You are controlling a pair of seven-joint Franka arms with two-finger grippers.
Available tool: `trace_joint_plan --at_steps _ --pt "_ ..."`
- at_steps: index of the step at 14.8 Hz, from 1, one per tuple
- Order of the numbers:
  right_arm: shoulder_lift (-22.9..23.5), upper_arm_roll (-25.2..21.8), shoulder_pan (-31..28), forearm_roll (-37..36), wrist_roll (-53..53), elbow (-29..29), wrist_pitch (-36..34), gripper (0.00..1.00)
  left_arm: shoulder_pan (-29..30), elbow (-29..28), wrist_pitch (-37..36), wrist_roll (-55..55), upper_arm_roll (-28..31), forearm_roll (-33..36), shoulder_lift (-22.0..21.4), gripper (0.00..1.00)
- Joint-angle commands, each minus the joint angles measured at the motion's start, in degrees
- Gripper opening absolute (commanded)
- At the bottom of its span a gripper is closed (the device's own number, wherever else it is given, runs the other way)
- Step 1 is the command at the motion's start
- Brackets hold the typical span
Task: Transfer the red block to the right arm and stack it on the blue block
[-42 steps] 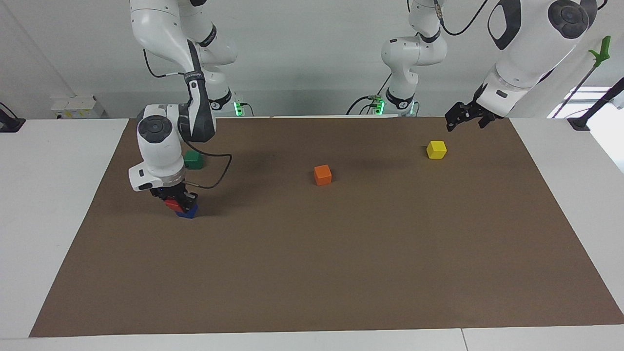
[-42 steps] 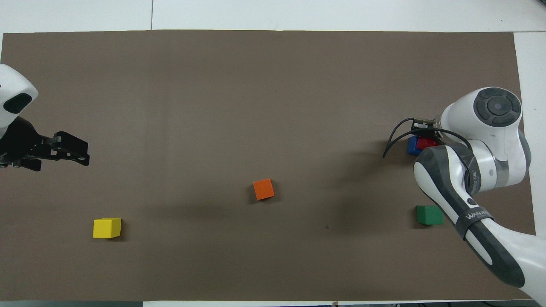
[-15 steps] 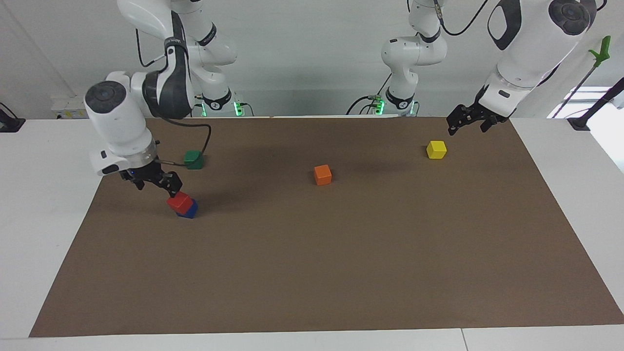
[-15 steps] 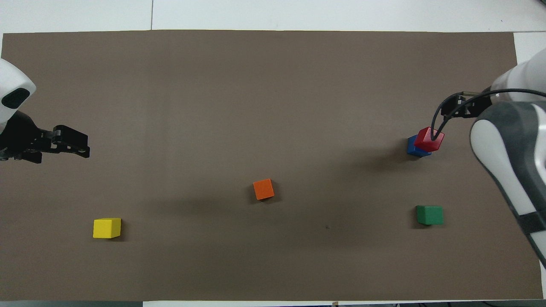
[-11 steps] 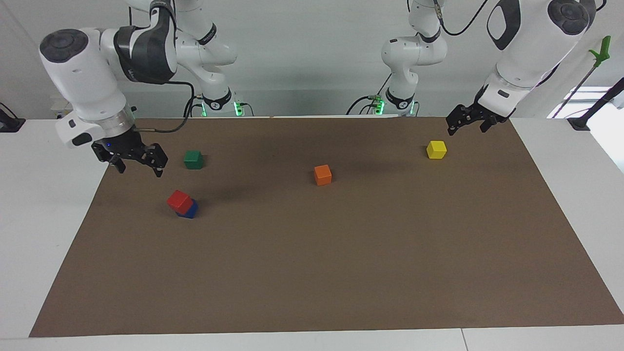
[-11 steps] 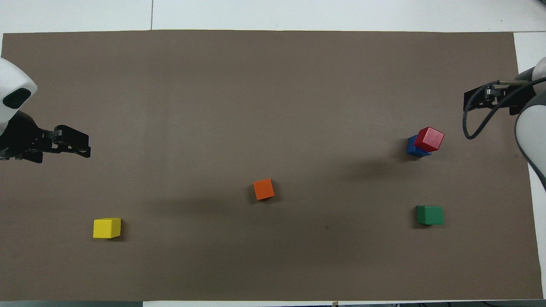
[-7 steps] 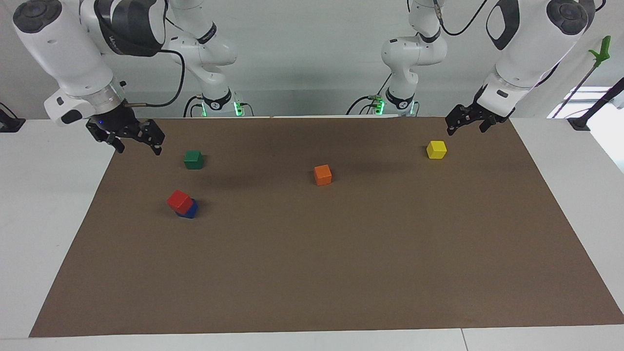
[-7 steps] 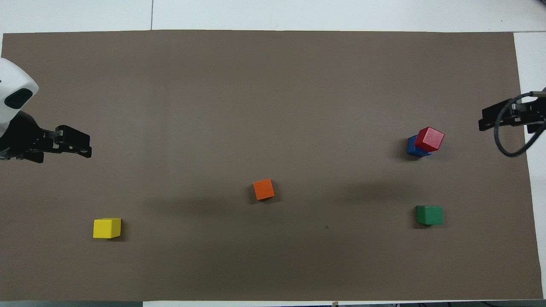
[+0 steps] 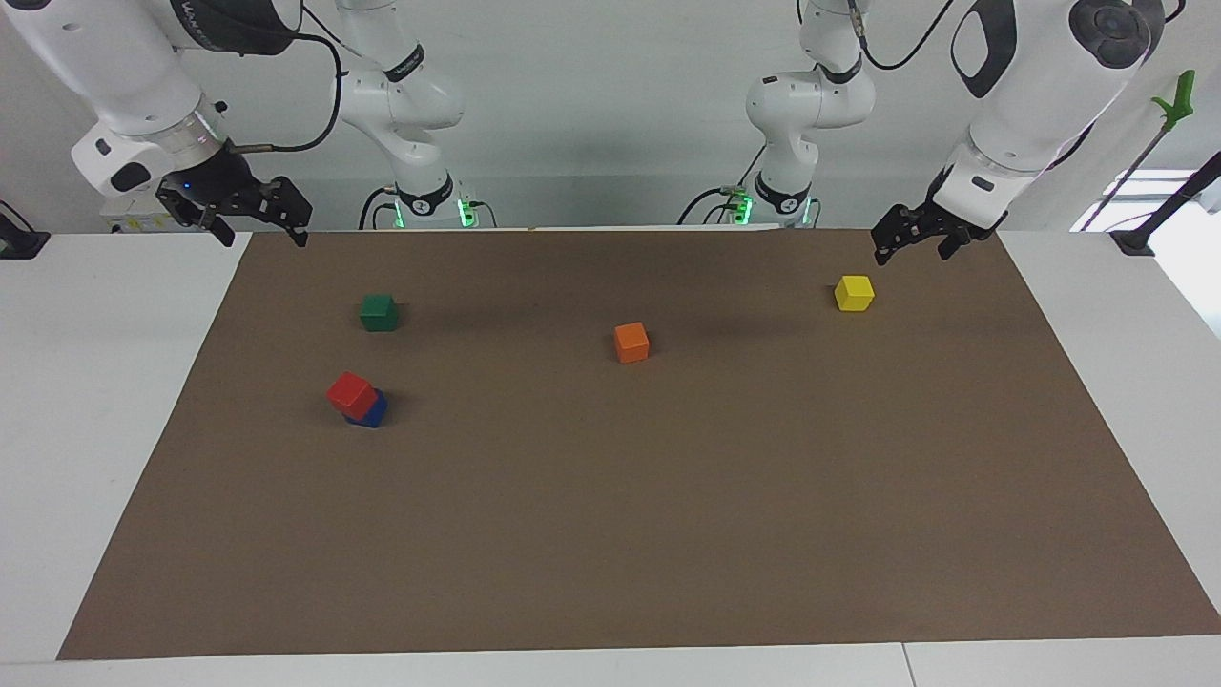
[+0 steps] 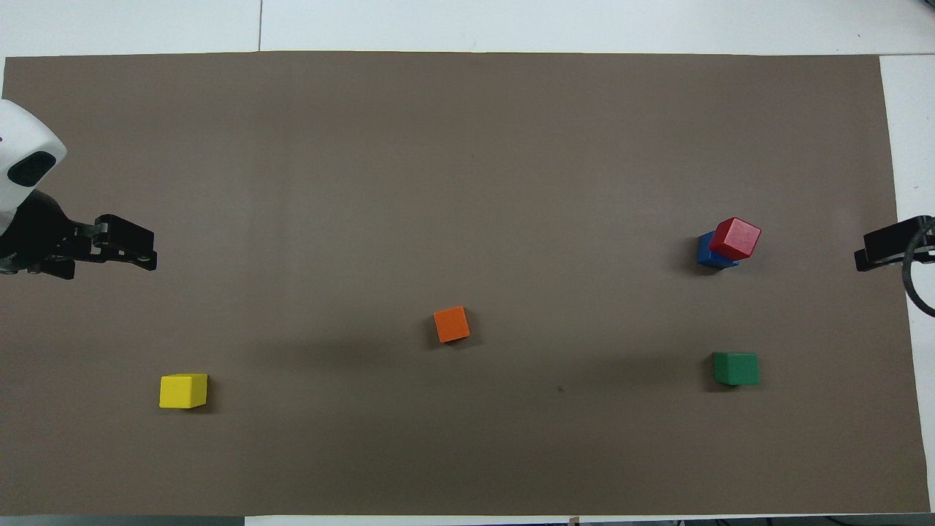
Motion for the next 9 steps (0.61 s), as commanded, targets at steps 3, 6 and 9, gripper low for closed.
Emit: trace_joint_plan --at_steps 3,6,9 --pt "-2.39 0.33 0.33 -3.16 -0.69 -4.24 6.19 1.00 0.14 -1.35 0.96 0.37 0.12 -0.33 -1.16 1.00" --pt "-2.39 0.33 0.24 -3.16 0.37 -4.16 5.85 1.00 0.05 -1.35 1.05 0.29 0.12 -0.33 -1.24 1.00" --pt "-2.39 0.33 0.06 -3.16 0.37 -4.07 5.93 1.00 0.05 -1.44 1.05 0.29 0.12 -0.33 -1.51 1.00"
